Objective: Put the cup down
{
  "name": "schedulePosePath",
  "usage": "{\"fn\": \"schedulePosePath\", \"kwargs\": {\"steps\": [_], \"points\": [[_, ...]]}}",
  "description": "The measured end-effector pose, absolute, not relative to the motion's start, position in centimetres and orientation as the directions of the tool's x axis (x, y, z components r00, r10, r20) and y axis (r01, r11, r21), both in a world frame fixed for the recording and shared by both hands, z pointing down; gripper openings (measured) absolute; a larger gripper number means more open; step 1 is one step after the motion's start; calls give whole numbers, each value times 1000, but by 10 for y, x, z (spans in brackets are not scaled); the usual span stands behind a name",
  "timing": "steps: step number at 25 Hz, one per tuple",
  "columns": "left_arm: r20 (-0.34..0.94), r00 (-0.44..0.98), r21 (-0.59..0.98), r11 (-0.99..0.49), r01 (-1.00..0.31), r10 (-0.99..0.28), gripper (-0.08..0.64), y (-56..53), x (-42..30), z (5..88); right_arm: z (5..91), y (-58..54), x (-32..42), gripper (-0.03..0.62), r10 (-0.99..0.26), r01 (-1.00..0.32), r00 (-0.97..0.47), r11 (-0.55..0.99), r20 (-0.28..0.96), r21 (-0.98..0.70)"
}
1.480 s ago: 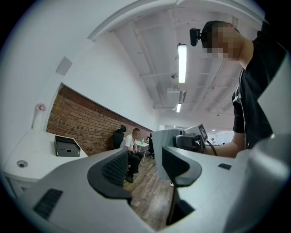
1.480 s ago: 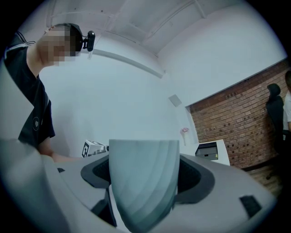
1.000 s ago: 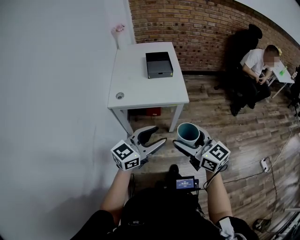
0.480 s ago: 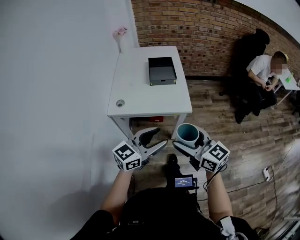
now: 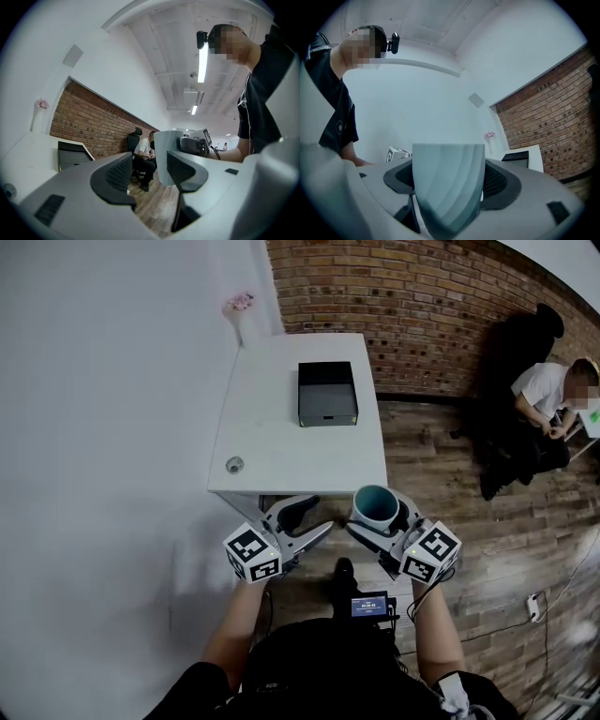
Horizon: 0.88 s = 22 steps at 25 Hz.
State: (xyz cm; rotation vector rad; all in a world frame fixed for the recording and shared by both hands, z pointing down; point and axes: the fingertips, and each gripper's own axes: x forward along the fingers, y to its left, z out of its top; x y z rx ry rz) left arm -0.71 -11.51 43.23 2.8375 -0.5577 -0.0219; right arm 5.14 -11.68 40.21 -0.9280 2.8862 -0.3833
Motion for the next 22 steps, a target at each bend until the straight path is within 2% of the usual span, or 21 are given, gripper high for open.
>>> {"fn": "schedulePosePath", "kwargs": {"steps": [22], "points": [[68, 915, 242, -884, -401, -397, 238, -265, 59, 429, 407, -279, 107, 390, -524, -497, -852, 817, -16, -291]]}}
